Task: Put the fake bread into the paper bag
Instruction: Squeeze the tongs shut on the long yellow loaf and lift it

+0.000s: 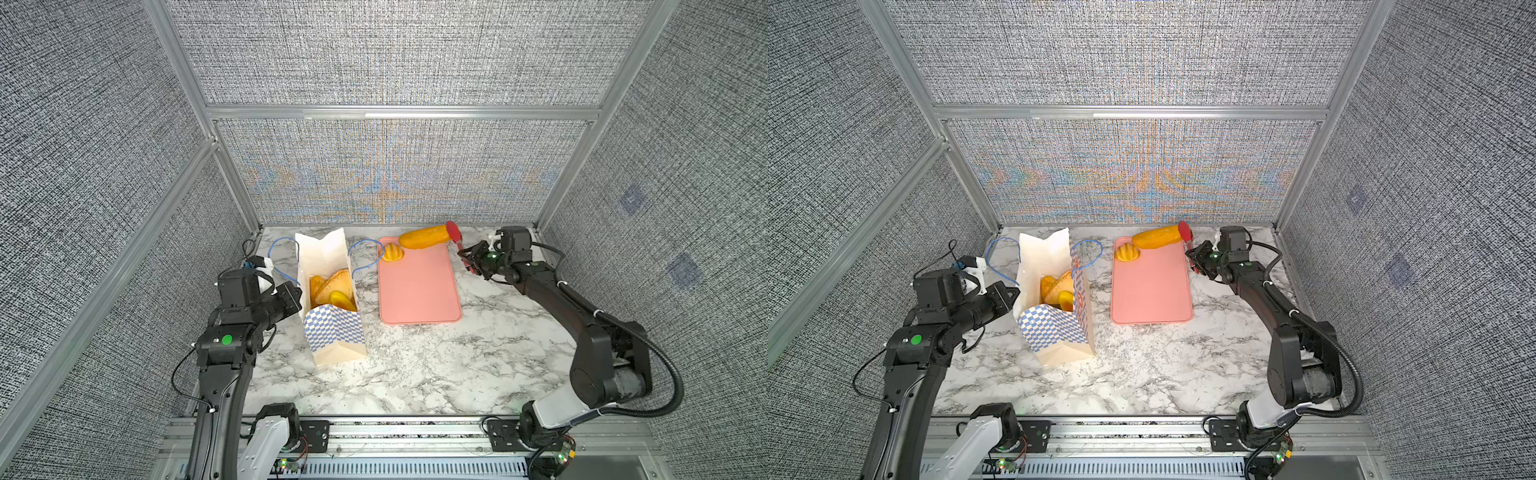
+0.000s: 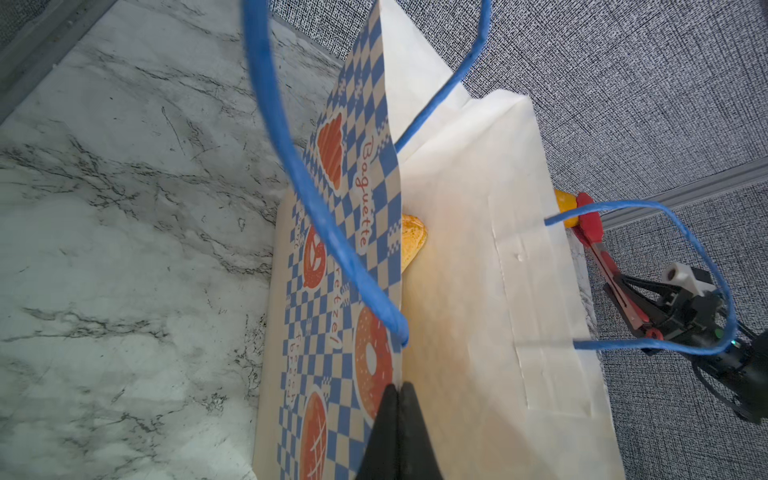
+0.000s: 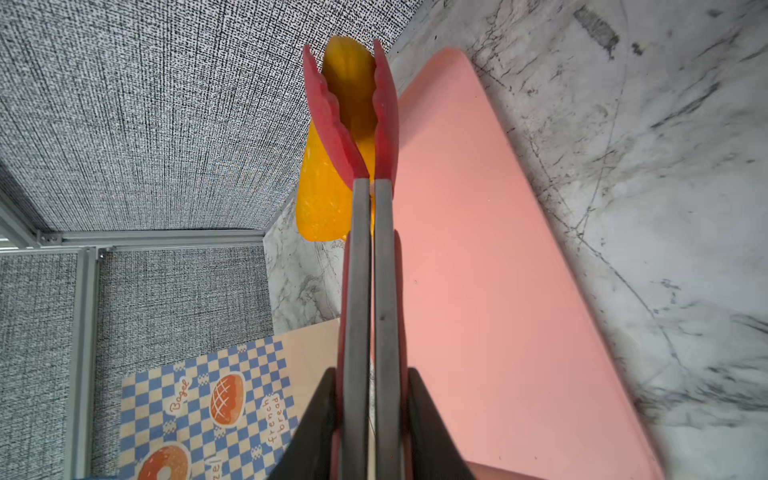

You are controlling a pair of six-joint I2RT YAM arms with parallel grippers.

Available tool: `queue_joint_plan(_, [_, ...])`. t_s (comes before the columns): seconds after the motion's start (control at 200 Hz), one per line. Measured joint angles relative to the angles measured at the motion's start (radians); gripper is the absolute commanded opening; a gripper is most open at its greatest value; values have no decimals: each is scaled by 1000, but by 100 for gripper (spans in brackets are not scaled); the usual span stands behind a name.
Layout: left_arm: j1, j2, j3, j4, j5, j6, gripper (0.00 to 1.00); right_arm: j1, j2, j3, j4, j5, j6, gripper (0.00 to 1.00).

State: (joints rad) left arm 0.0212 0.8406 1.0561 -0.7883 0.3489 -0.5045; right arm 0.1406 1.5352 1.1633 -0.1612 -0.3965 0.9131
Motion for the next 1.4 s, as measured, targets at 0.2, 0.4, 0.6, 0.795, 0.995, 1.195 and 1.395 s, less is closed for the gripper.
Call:
queue_joint_plan(0.2, [0, -3, 0, 0, -2, 0, 2, 12, -91, 0, -113, 51, -108, 25])
queue_joint_plan(0.4, [0, -6, 0, 0, -6, 0, 2, 43, -139, 10, -216, 108, -198, 25])
queue_joint_plan(0.6, [0, -12, 0, 0, -8, 0, 2, 102, -167, 57, -304, 182, -287, 25])
queue_joint_plan(0.795, [0, -14, 0, 0, -9, 0, 2, 163, -192, 107, -376, 267, -367, 25])
queue_joint_plan(0.995, [0, -15, 0, 0, -10, 0, 2, 220, -215, 150, -437, 345, -433, 25])
queue_joint_plan(1.195, [0, -16, 0, 0, -10, -1, 3, 272, -226, 186, -479, 422, -481, 25])
queue_joint_plan(1.395, [0, -18, 0, 0, -17, -1, 6, 330, -227, 229, -512, 504, -526, 25])
